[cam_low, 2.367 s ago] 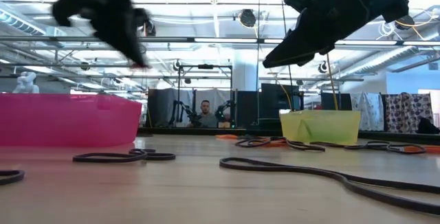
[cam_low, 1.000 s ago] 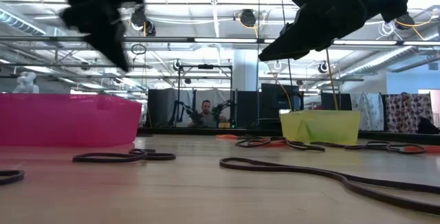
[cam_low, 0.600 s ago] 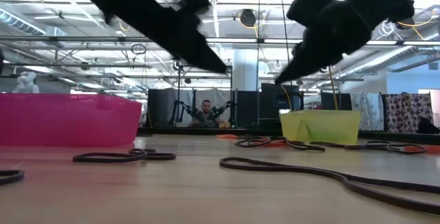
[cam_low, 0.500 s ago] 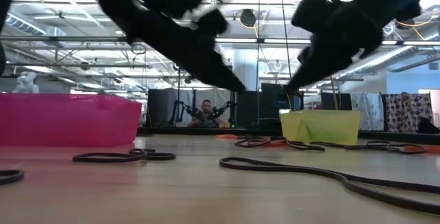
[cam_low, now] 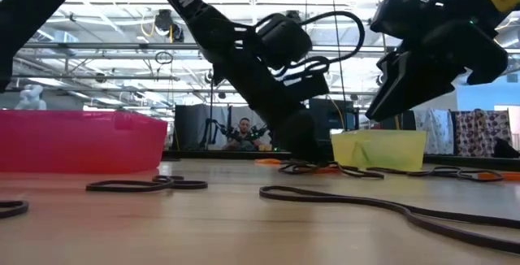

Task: Sort rubber bands into baskets
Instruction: Put the orange rubber band into the pink bin

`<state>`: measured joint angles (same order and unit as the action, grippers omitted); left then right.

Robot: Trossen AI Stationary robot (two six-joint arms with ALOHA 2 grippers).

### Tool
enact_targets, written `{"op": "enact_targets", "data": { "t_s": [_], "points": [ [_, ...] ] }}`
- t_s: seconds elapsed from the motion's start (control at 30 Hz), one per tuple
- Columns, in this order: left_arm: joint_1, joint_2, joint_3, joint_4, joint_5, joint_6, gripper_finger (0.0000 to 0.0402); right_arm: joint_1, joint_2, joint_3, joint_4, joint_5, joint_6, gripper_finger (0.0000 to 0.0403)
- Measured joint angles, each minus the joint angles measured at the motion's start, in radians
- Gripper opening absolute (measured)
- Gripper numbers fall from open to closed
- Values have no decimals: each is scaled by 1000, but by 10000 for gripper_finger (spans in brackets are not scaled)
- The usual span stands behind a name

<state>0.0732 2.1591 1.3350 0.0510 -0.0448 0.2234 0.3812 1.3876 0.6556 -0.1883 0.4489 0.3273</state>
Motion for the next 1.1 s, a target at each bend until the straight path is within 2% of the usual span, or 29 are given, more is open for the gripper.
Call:
{"op": "enact_targets", "data": {
  "t_s": [0.5,0.7,1.1],
  "points": [
    [-1,-34,3,-51,-9,-3,125,1,0,0,-9,8,1,148],
    [-1,-108,8,-72,-10,-4,125,1,0,0,-5,81,2,148],
    [-1,-31,5,-88,-11,-8,125,1,0,-21,7,78,6,148]
  ]
}}
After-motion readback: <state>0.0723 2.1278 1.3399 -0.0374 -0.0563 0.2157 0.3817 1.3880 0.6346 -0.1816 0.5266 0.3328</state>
